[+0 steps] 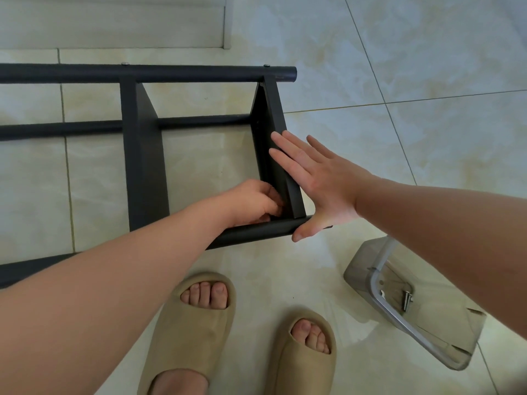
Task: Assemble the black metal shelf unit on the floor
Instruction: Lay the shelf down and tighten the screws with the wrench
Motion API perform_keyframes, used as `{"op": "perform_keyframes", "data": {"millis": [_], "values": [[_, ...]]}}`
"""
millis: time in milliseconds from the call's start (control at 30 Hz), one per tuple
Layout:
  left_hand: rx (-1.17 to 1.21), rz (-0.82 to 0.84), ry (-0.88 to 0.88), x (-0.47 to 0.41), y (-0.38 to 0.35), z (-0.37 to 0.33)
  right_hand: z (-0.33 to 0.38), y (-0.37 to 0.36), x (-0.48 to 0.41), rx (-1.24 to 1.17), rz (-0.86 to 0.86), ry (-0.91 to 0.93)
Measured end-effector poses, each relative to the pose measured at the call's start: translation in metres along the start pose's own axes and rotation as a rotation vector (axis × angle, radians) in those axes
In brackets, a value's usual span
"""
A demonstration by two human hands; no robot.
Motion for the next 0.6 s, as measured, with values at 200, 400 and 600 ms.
{"op": "perform_keyframes", "data": {"millis": [200,400,600], "values": [[-0.578,-0.027,0.112,0.065,0.021,0.005,0.018,0.007,0.028,-0.078,0.028,-0.140],[-0.863,-0.004,0.229,0.123,0.019,-0.011,0.053,0.018,0.053,-0.231,0.111,-0.273],[-0.902,-0.220,0.040,0.165,0.034,-0.073,0.062,0.070,0.087,-0.361,-0.003,-0.360]]}}
Point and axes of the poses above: each hand's wrist, its own x-axis away from the middle knuckle, its own y-axis out of the back of the hand, z = x × y, the point moved 4 cm from there along -x, towards the middle knuckle, and after that the axes turned 2 degrees about z, right-handed, at the moved point
